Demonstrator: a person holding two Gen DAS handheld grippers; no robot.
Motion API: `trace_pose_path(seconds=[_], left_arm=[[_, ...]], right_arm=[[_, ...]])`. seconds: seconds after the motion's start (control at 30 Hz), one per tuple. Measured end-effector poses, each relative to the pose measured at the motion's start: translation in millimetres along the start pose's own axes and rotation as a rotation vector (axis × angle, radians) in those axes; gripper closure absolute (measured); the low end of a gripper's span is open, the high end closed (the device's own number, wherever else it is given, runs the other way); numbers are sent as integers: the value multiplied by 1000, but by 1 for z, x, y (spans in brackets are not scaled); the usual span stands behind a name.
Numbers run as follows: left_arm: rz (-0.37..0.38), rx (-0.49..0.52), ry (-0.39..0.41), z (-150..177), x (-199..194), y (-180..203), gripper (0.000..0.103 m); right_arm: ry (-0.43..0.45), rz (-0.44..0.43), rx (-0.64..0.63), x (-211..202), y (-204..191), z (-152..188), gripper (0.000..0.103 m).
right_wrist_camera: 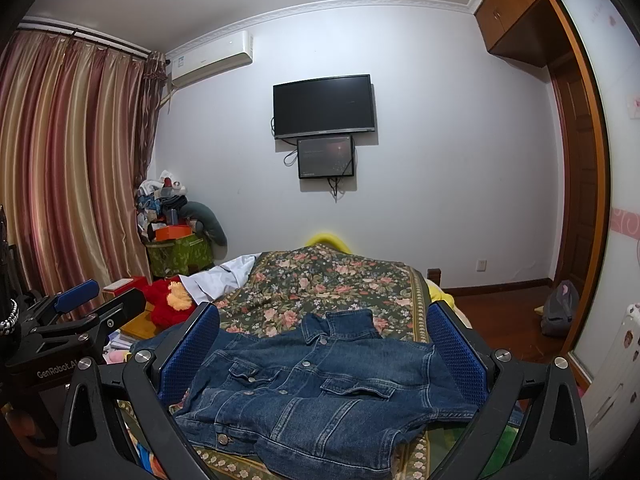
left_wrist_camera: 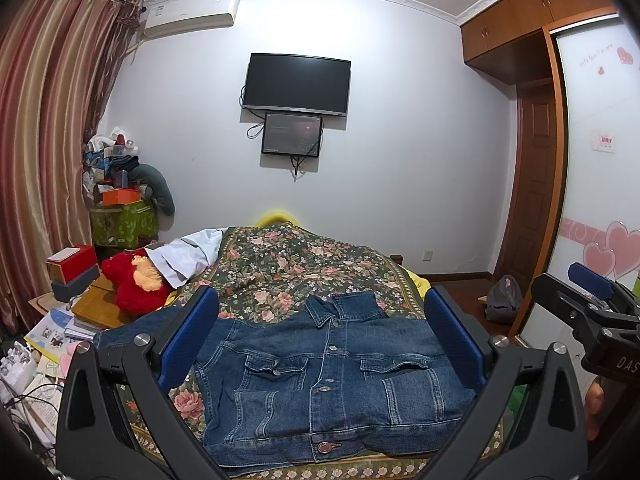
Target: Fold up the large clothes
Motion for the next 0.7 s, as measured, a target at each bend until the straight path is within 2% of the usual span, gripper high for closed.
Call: trace_pose_path(seconds=[0.7], left_arm=[[-2,-9,1,0,2,-3,0]], right_arm=[[3,1,-3,-1,2,-6,0]])
Point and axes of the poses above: each gripper's, at about its wrist camera, not at the fingertips, and x roughly the way its jaws point, y to its right, z to its underside, the point moved 4 cm from there along x, roughly the way its jaws point, and after that the axes turned 10 degrees about -y, right-handed, at the moved point
